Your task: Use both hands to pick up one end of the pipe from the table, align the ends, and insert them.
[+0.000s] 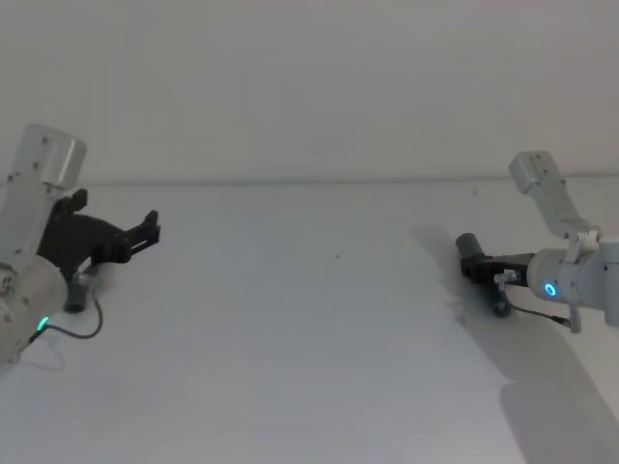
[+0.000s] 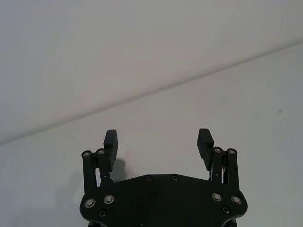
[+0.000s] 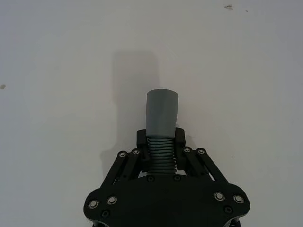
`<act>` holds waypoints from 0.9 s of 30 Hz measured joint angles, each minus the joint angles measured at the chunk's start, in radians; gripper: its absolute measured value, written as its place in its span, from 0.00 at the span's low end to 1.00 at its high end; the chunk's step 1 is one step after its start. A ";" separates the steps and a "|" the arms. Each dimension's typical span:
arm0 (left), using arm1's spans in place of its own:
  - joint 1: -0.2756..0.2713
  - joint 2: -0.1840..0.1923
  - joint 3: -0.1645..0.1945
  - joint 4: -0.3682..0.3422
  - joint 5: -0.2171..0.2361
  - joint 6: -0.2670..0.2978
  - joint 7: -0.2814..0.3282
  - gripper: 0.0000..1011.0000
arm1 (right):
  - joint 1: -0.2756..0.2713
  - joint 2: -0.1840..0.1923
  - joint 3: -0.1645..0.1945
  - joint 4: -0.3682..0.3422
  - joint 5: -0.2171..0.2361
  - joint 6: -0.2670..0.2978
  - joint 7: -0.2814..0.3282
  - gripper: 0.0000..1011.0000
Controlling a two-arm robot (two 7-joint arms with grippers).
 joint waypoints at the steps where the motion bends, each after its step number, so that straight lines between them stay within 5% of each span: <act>1: 0.003 0.003 -0.009 -0.001 -0.004 0.017 0.002 0.99 | 0.000 0.000 0.000 0.000 0.000 0.000 0.000 0.28; 10: 0.005 0.008 -0.045 0.039 -0.021 0.066 0.003 0.99 | 0.000 0.000 0.000 0.000 0.000 0.000 0.000 0.28; 27: -0.054 -0.040 -0.068 0.224 -0.024 0.034 -0.002 0.99 | 0.000 0.000 0.000 0.000 0.000 0.000 0.000 0.28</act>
